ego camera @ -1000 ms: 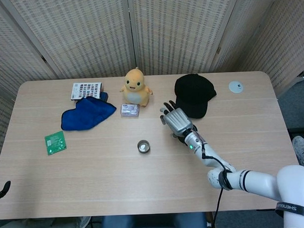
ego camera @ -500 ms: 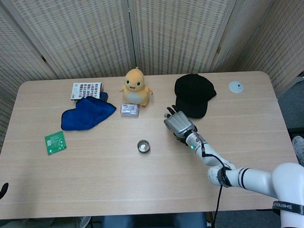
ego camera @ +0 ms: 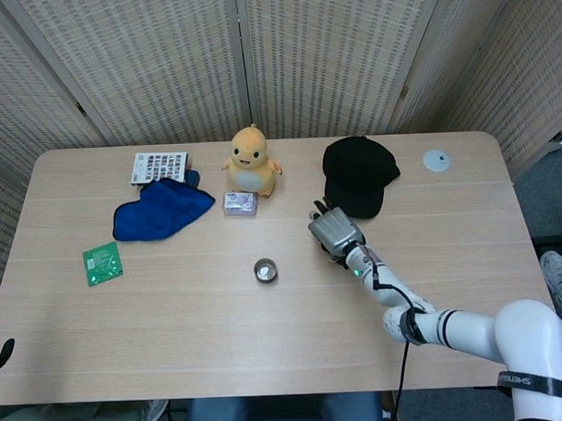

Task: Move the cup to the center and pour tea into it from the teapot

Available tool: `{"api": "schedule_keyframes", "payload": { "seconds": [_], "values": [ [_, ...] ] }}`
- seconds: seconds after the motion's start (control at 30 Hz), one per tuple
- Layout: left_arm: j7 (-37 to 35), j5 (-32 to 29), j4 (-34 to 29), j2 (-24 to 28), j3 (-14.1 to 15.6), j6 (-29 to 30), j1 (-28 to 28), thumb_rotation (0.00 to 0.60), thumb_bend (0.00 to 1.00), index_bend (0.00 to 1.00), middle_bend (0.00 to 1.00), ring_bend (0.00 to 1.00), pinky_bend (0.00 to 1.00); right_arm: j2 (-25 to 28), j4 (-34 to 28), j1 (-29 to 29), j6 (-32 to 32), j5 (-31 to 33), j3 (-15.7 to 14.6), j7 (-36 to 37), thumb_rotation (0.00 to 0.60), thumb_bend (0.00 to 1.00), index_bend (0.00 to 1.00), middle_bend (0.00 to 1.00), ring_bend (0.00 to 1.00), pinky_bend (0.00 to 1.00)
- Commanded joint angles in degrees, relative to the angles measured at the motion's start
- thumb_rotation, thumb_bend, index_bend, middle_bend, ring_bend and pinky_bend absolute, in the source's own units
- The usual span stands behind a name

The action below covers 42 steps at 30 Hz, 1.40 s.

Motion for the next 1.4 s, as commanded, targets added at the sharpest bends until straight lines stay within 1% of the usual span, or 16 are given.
{"api": "schedule_keyframes", "payload": {
  "seconds": [0.03,0.23,0.43,0.63,0.77,1.0,1.17,1.33,1.4],
  "values": [
    [-0.1,-0.1,0.1,0.0,0.0,0.0,0.1,0.6,0.25,0.07,0.28,0.38,0.29,0.1,0.0,-0.1,0.3,0.6,-0.4,-0.3,0.6,0.0,0.53,0.22,0.0,0.0],
    [-0.2,0.0,0.2,0.0,-0.1,0.1,0.2,0.6,0.25,0.07,0.28,0.38,0.29,0.7,-0.7,-0.5,1.1,1.1,-0.8,-0.4,0.6,0.0,0.56,0.23,0.0,0.0],
    [-0.3,0.0,0.2,0.1,-0.2,0.2,0.2,0.6,0.25,0.07,0.28,0.38,0.29,2.2,-2.7,-1.2,2.5,0.7,-0.5,0.7,0.6,0.0,0.58,0.25,0.0,0.0],
    [-0.4,0.0,0.3,0.2,-0.4,0.1,0.1,0.6,0.25,0.07,0.27,0.37,0.29,6.1,-7.3,-2.4,4.4,-0.5,-0.7,1.3,0.6,0.0,0.59,0.25,0.0,0.0],
    [-0.4,0.1,0.2,0.3,-0.4,0.0,0.0,0.6,0.25,0.07,0.27,0.38,0.29,9.8,-11.4,-4.0,6.1,-2.2,-1.3,2.2,0.6,0.0,0.59,0.25,0.0,0.0],
    [-0.7,0.6,-0.4,0.5,-0.5,0.0,-0.2,0.6,0.25,0.07,0.27,0.38,0.29,15.9,-17.4,-7.9,9.5,-6.3,-3.6,3.7,0.6,0.0,0.59,0.25,0.0,0.0],
    [-1.6,1.4,-1.1,0.7,-0.5,-0.2,-0.4,0.6,0.25,0.07,0.27,0.38,0.29,18.9,-19.6,-10.6,11.7,-9.0,-5.3,4.6,0.6,0.0,0.59,0.26,0.0,0.0],
    [-1.4,2.0,-1.5,0.7,-0.3,-0.2,-0.6,0.6,0.25,0.07,0.27,0.38,0.29,20.0,-19.8,-12.0,12.3,-9.8,-5.5,5.2,0.6,0.0,0.58,0.26,0.0,0.0],
    [-1.3,2.1,-1.7,0.8,-0.3,-0.1,-0.6,0.6,0.25,0.07,0.27,0.38,0.29,20.4,-19.6,-12.0,11.9,-9.3,-5.3,4.9,0.6,0.0,0.55,0.25,0.0,0.0]
  ]
}}
